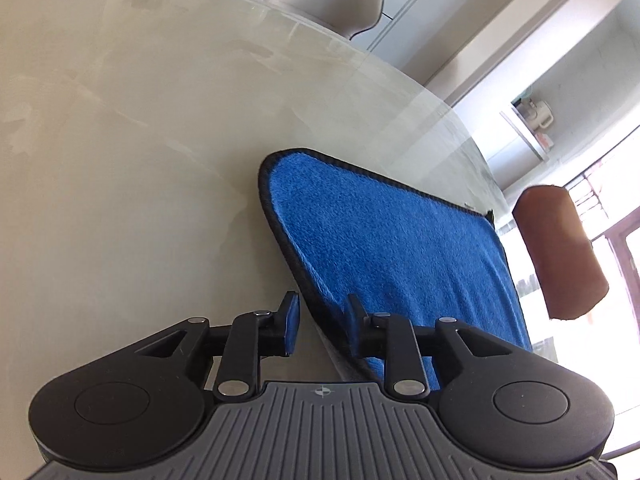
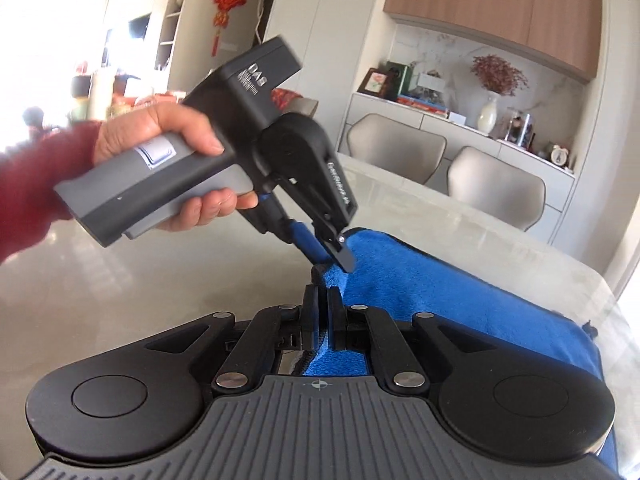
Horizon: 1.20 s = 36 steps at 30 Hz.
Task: Fold towel
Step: 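Lift both grasped corners and fold them over toward the opposite edge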
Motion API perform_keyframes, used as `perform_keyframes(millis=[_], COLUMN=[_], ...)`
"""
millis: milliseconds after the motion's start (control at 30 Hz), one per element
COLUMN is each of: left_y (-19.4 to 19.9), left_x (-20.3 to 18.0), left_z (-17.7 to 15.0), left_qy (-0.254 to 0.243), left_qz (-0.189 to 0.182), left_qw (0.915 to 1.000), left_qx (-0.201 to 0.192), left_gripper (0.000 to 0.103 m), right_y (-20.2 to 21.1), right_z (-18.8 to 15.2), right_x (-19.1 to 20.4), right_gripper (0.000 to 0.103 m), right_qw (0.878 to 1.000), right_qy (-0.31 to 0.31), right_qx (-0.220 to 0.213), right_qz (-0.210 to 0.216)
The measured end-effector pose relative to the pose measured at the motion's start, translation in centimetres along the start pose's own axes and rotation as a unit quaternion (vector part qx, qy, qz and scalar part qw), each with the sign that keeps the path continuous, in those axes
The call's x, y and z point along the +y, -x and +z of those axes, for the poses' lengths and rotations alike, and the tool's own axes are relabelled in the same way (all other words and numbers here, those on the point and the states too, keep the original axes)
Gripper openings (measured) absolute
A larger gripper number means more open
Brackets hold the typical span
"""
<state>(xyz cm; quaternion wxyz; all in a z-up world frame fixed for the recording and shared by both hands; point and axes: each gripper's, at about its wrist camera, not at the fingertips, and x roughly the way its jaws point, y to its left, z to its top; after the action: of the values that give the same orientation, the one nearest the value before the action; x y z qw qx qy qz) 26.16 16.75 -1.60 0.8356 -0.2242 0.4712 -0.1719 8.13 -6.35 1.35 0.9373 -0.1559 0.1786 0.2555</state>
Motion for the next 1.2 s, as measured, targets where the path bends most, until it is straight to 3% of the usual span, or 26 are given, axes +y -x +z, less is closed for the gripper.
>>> perform_keyframes(millis=[200,433,567,933,1200], left_y=[-0.9,-2.7,-3.6,-4.0,-7.0], left_x=[0.9,0.4,-0.2,-5.9,-13.1], left_z=[0.8,2.2,2.6,4.5,4.9], left_qy=[0.039,0.054,0.05,-0.026,-0.108], left_qz=[-0.02,-0.014,-0.009,-0.009,-0.012], left_qw=[0.999,0.9984,0.9985,0.9984,0.9936], left_qx=[0.004,-0.012,-0.023,-0.049,-0.029], left_gripper=[0.032,0.029,0.011,0.005,0.005], right_y=[0.5,0.8,0.9,1.5,4.0], right_z=[0.6,0.2,0.0,-1.0,-2.6], right_x=[-1.8,-1.7,-1.7,-3.2,-7.4], right_gripper=[0.005,0.005,0.005,0.005,0.005], right_qw=[1.0,0.999,0.999,0.997,0.987], right_qy=[-0.02,-0.026,-0.027,-0.069,-0.155], right_qx=[-0.017,-0.01,-0.008,-0.018,-0.036], right_qz=[-0.004,0.02,0.024,0.018,-0.003])
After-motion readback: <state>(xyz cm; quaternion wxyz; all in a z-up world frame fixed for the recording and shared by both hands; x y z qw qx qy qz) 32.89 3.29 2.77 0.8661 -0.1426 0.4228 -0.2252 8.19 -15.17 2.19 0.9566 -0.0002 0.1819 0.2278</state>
